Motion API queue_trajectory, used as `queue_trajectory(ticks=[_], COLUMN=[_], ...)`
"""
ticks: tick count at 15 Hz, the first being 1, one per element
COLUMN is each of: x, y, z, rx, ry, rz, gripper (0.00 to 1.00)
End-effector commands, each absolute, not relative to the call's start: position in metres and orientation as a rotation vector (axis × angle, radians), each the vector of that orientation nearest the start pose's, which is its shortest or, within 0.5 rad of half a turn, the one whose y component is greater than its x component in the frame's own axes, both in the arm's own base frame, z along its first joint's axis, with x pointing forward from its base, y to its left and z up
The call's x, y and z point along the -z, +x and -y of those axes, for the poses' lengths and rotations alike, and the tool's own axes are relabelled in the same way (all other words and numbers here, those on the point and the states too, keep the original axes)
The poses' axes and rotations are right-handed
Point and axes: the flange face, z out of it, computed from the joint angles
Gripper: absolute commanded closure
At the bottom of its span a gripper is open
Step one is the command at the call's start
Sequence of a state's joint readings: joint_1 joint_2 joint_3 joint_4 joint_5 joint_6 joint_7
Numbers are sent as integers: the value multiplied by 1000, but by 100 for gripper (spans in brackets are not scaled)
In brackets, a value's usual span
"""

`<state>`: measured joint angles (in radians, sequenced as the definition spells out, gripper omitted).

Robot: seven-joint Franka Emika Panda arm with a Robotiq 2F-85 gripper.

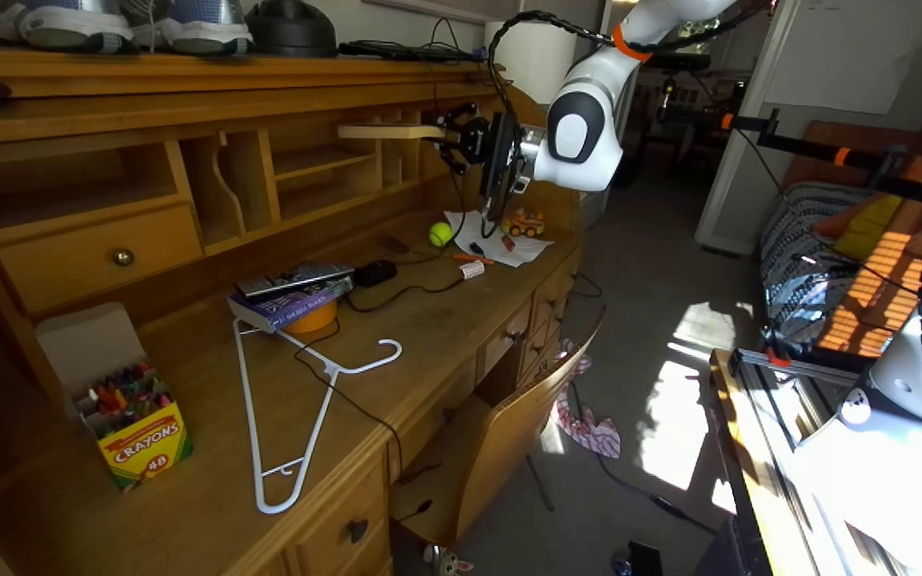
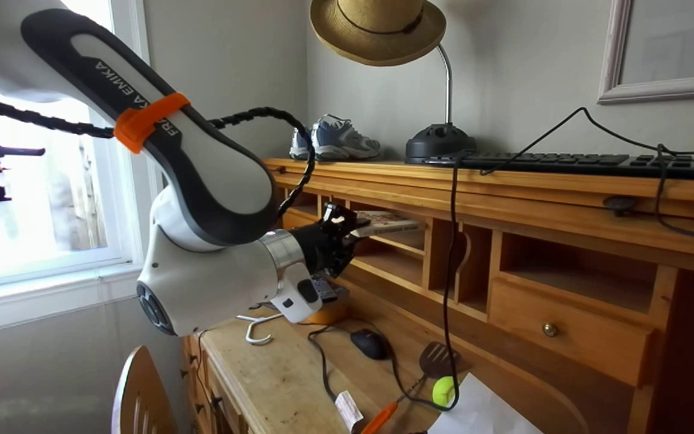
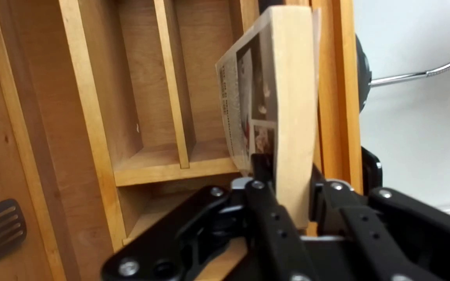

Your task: Put the white book in the top middle segment of the study desk

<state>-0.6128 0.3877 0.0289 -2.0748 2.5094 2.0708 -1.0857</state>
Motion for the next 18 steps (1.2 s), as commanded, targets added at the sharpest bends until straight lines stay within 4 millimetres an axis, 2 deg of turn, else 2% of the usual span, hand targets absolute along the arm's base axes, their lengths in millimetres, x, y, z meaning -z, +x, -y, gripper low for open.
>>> queue_trajectory(ticks=[1,3,5,7,9,15,18], x=[-269,-261,-252,-248,-248,-256,-253], y=[538,541,546,552,556,558,560], z=[327,317,291,277,276,312,309], rx=[1206,1201,1188,1196,1216,1316,1342], ry=[-1040,-1046,-1080,-1099,-1092,-993,-985], rz=[-1268,-1255,-1209,-1174,-1160,-1186,-1194], gripper=[94,94,94,94,94,94,94])
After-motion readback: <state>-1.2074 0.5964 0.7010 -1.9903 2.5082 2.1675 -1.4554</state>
